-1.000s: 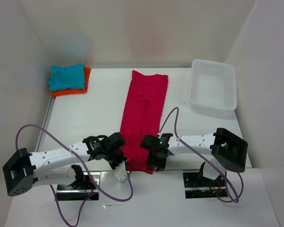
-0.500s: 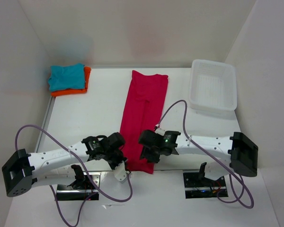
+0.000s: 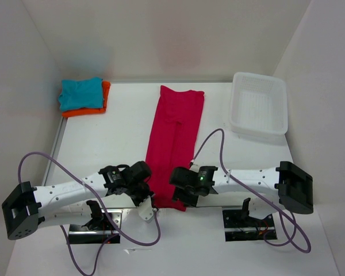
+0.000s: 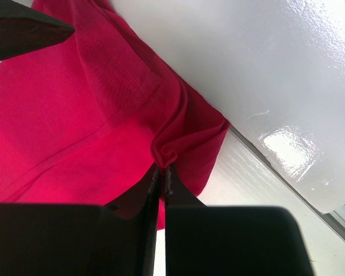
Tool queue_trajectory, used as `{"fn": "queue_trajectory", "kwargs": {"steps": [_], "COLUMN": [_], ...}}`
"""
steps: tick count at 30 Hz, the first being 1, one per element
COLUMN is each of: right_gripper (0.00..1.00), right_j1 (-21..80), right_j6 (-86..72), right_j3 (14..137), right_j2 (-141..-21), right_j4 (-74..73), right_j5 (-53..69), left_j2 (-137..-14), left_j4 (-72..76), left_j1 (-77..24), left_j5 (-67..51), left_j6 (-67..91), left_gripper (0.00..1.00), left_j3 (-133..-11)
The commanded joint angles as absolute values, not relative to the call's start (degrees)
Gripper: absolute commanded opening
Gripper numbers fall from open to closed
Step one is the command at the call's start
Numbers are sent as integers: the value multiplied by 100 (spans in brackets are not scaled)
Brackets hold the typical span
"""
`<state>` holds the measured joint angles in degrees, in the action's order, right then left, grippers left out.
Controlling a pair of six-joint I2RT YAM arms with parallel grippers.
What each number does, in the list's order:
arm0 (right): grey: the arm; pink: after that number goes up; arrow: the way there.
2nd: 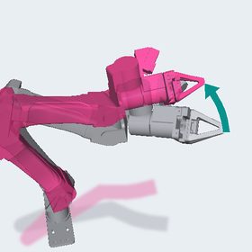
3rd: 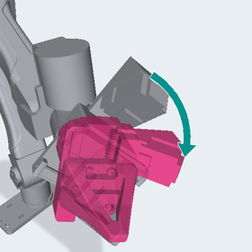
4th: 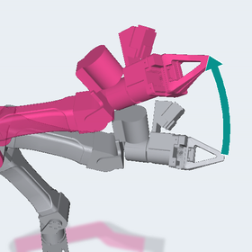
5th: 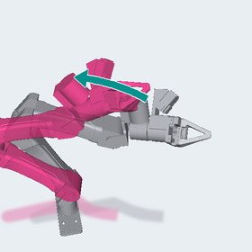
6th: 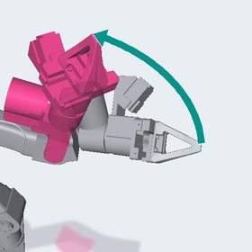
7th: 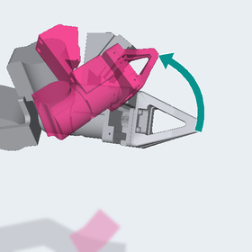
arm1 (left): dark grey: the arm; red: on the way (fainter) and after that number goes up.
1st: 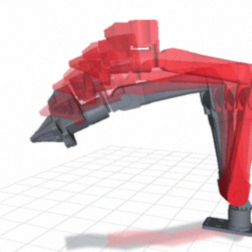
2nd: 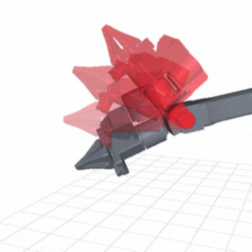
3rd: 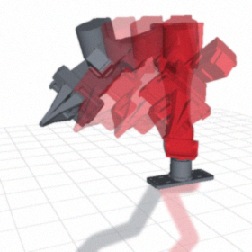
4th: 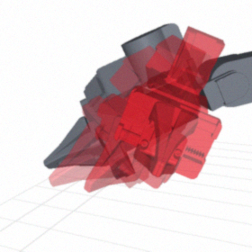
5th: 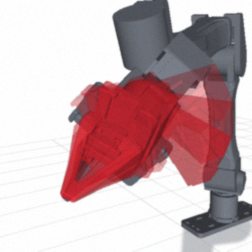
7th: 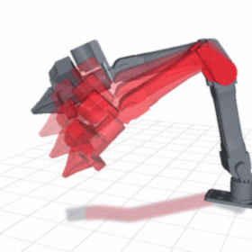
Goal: Fold and stack the t-shirts
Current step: Grab the bottom of the folded rectangular tshirt with both arms
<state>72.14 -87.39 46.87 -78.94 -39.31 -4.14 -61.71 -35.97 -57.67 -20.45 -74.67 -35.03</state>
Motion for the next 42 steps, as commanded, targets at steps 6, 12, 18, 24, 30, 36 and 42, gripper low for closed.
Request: {"fn": "queue_trajectory", "kwargs": {"steps": [6,12,18,24,30,36,42], "right_gripper": [56,56,58,65,65,61,45], "right_j1": [7313,7365,7559,7559,7559,7559,7445], "right_j6": [-8886,-8991,-9114,-9167,-9167,-9167,-9053], "right_j3": [4649,4535,4482,4482,4421,4535,4676], "right_j2": [-7805,-7682,-7734,-7874,-8164,-8402,-8534], "right_j4": [-4034,-4148,-4148,-4087,-3902,-3797,-3797], "right_j5": [-378,-325,-220,-333,-334,-386,-448], "left_j2": [-6021,-5968,-5968,-5968,-5968,-5968,-5968], "left_j4": [-3700,-3700,-3700,-3700,-3700,-3700,-3700], "left_j1": [-5748,-5748,-5748,-5748,-5748,-5748,-5748], "left_j5": [-2285,-2285,-2285,-2285,-2285,-2285,-2338], "left_j6": [-7444,-7392,-7392,-7392,-7392,-7392,-7392], "left_gripper": [2,2,2,2,2,2,2], "left_j3": [-3419,-3367,-3366,-3366,-3366,-3366,-3366]}}
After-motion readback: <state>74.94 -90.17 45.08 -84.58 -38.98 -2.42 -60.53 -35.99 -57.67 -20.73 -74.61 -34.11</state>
